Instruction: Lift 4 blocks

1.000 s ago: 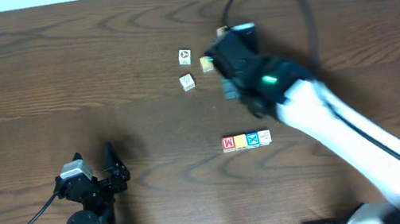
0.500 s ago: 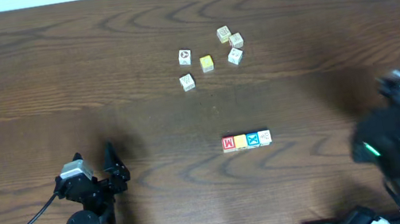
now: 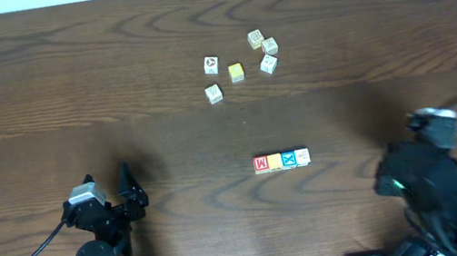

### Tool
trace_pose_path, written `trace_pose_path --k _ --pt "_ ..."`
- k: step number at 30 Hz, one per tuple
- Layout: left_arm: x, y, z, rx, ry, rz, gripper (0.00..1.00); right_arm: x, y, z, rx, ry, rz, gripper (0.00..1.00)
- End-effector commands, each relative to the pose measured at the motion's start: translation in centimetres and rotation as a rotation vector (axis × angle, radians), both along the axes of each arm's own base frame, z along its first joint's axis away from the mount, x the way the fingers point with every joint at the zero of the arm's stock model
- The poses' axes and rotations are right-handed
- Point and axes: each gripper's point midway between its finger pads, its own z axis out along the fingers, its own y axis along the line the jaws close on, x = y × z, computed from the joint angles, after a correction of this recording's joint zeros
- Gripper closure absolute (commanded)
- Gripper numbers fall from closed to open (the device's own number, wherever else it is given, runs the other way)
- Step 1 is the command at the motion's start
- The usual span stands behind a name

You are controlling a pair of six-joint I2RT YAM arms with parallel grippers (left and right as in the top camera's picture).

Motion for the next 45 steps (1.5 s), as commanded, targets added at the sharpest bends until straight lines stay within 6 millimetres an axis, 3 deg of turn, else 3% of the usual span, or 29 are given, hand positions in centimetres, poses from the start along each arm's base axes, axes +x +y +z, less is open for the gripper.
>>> trace_pose_path --k 1,5,7,11,15,32,34,36,41,45 --pt "-0.1 0.5 -1.6 0.007 0.054 0.028 0.25 1.0 1.4 -0.8 0.008 0.052 0.089 0.93" --pt "-0.1 0.5 -1.6 0.007 0.054 0.028 0.25 1.7 5.2 0.1 0.124 0.042 0.358 0.96" --pt "-0.1 0.5 -1.6 0.007 0.054 0.028 0.25 2.3 5.6 1.0 0.166 0.008 0.409 0.96" --pt "-0.1 0.5 -1.6 0.007 0.054 0.028 0.25 3.1 4.4 1.1 0.221 0.008 0.404 0.94" --pt "-0.1 0.5 -1.6 0.007 0.054 0.028 0.25 3.2 2.1 -1.3 0.260 0.127 0.373 0.99" --pt "-0.1 0.5 -1.6 0.007 0.054 0.029 0.25 2.5 1.0 -3.0 0.228 0.198 0.444 0.99" --pt "-0.2 1.3 -1.6 0.017 0.054 0.072 0.25 2.5 1.0 -3.0 0.227 0.197 0.444 0.99" --pt "-0.3 2.0 -1.3 0.022 0.044 0.113 0.25 2.5 1.0 -3.0 0.227 0.198 0.443 0.99" --pt "-0.6 0.8 -0.2 0.013 0.053 0.047 0.25 2.4 1.0 -3.1 0.229 0.205 0.442 0.99" --pt "-2.0 0.6 2.7 0.032 0.078 0.035 0.25 2.0 1.0 -2.8 0.224 0.189 0.441 0.99"
